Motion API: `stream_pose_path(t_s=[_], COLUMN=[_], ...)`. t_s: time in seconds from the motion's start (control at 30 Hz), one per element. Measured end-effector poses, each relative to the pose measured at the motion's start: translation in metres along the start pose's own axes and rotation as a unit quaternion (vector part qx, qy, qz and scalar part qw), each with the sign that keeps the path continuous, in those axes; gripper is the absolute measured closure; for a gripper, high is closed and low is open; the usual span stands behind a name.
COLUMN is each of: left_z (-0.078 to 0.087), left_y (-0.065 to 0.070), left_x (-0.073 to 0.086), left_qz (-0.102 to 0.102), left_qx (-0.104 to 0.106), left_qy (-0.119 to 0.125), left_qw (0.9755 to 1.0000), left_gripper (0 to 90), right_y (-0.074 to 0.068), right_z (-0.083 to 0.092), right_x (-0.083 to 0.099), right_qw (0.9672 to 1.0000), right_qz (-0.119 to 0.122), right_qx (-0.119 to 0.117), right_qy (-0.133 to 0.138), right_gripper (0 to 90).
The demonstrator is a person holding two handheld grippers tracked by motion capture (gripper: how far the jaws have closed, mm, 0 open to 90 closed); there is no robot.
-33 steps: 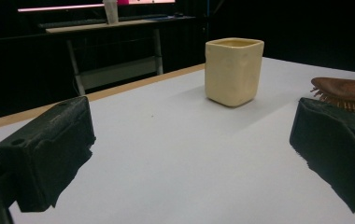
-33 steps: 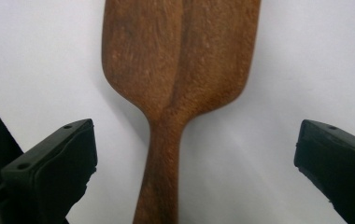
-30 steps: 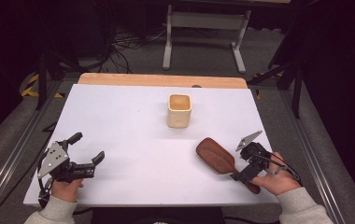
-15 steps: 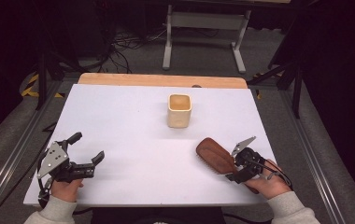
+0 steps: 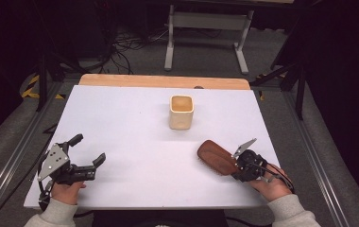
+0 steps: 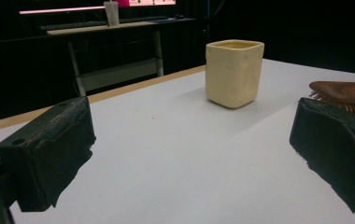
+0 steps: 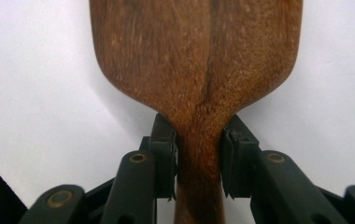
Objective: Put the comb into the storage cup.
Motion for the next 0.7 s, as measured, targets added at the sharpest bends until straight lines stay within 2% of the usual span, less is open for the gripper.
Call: stream_pose_path(t_s=[0.27,0.33,0.4,0.5,0.57,0.7], left_z=[-0.0001,-0.0007,-0.0015,-0.0022,-0.0028,-0.0020], left_y=[-0.0002,0.0005,0.0008,0.0018,0.0018,0.0016], left_x=[0.0002,0.0009,0.0025,0.0036,0.0045,0.0058], left_qz=[-0.002,0.006,0.004,0.005,0.004,-0.003], left_qx=[-0.004,0.008,0.006,0.009,0.004,0.009], left_qy=[-0.004,-0.008,-0.013,-0.020,-0.027,-0.036], left_qw=[1.0000,0.9999,0.9999,0.9997,0.9996,0.9993], left_gripper=[0.8,0.3,0.3,0.2,0.1,0.1], right_y=[-0.0010,-0.0015,-0.0020,-0.0026,-0.0027,-0.0048], right_z=[0.0006,0.0011,0.0013,0.0039,0.0048,0.0073], right_x=[-0.0001,0.0000,-0.0001,-0.0013,-0.0018,-0.0044], right_qw=[0.9999,0.9998,0.9998,0.9993,0.9992,0.9986], right_qz=[0.011,0.018,0.019,0.028,0.032,0.039], right_qx=[0.000,0.007,0.010,0.023,0.024,0.029], right_qy=[-0.002,-0.003,-0.003,0.004,0.007,0.021], right_gripper=[72.3,72.5,72.5,72.7,72.7,72.8])
Point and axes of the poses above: each handheld gripper's, and its own axes: z roughly backward along the jaws, x roughly out of its underside, y roughly to its right, the point moved 6 cm from there along -z, roughly forward along the jaws, and after that the axes turned 3 degrees about -x, right-handed, at the moved point
